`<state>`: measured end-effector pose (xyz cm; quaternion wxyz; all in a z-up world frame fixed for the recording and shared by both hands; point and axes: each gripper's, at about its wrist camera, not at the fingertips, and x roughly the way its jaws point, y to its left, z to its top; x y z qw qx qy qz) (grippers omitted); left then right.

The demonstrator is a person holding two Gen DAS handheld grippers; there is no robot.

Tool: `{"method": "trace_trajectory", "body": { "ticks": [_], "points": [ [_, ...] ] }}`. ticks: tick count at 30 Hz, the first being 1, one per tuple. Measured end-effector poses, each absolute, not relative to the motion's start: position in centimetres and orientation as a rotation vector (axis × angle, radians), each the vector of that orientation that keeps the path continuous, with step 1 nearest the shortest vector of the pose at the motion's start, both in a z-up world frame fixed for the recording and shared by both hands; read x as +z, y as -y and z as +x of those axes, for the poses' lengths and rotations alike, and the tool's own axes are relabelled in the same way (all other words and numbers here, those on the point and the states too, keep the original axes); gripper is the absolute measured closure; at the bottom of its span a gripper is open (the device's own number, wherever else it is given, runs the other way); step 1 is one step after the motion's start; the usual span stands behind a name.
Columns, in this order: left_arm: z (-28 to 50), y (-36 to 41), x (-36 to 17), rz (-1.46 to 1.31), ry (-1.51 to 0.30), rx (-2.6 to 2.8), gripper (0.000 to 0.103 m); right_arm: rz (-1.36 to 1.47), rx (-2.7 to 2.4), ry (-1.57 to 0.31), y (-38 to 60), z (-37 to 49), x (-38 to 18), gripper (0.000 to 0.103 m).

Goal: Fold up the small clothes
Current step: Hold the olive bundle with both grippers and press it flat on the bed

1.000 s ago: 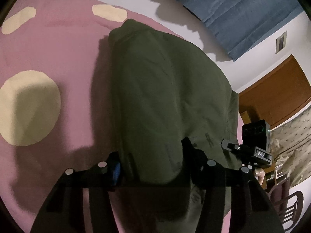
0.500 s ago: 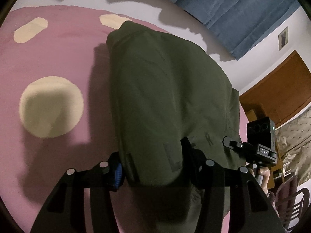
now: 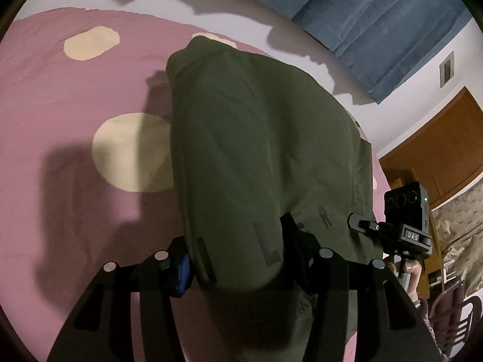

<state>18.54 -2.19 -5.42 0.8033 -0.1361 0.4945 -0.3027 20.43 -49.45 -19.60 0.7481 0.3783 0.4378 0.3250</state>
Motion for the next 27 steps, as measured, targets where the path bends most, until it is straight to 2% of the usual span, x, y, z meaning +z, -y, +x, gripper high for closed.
{"method": "trace_trajectory", "body": {
  "ticks": [27],
  "points": [
    [18.8, 1.9, -6.9, -0.321, -1.066, -0.663, 0.048, 0.891, 0.724, -0.950, 50.4, 20.9, -20.7, 0.079]
  ]
}}
